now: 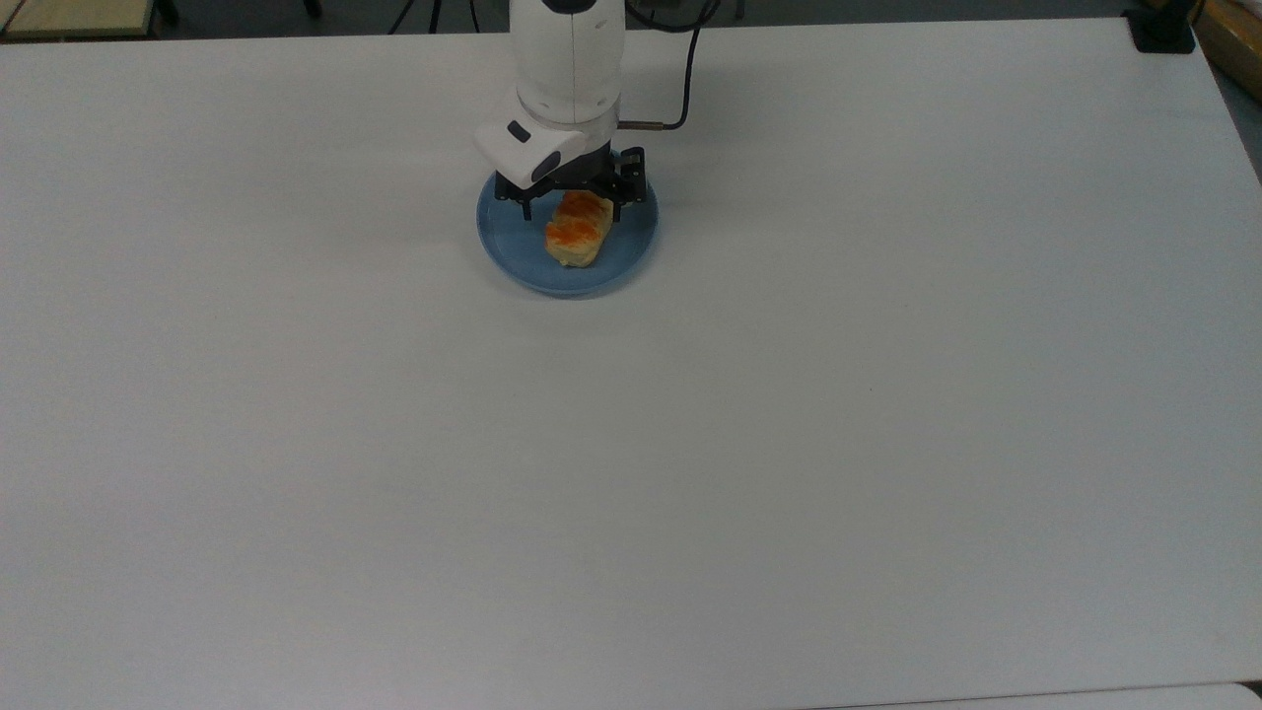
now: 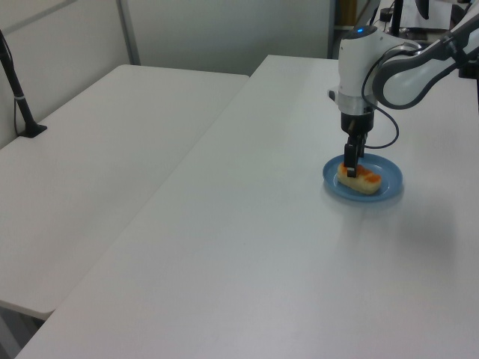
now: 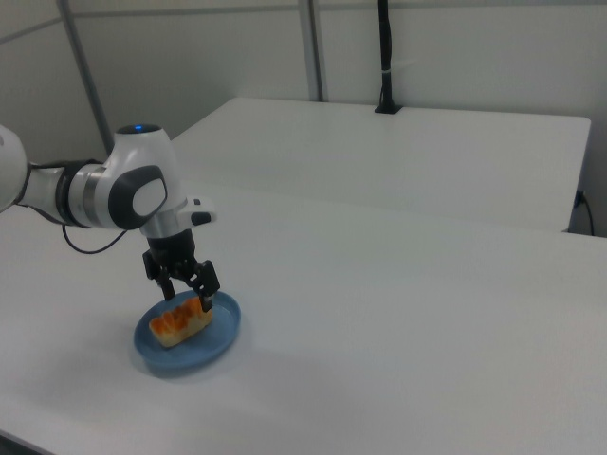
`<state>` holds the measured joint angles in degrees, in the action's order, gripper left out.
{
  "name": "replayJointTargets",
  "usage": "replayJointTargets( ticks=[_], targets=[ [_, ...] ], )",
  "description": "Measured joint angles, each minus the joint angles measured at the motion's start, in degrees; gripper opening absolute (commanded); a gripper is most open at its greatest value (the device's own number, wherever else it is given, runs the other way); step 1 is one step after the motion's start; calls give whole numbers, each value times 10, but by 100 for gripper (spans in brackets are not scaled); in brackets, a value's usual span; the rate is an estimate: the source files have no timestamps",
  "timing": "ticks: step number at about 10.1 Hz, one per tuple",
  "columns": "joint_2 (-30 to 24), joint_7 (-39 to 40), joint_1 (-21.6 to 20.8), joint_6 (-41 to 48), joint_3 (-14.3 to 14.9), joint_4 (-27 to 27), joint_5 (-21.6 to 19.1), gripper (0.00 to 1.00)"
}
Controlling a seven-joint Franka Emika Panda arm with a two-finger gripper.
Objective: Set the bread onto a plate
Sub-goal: 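Open the gripper to release the roll and raise it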
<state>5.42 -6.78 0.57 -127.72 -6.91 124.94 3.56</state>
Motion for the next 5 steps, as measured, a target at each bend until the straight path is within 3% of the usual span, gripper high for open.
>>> replayJointTargets(
  ticks=[1, 5],
  targets=[
    [-3, -19, 3, 20, 0, -20, 0, 100],
    [-21, -28, 31, 162, 1, -184, -15, 100]
  ],
)
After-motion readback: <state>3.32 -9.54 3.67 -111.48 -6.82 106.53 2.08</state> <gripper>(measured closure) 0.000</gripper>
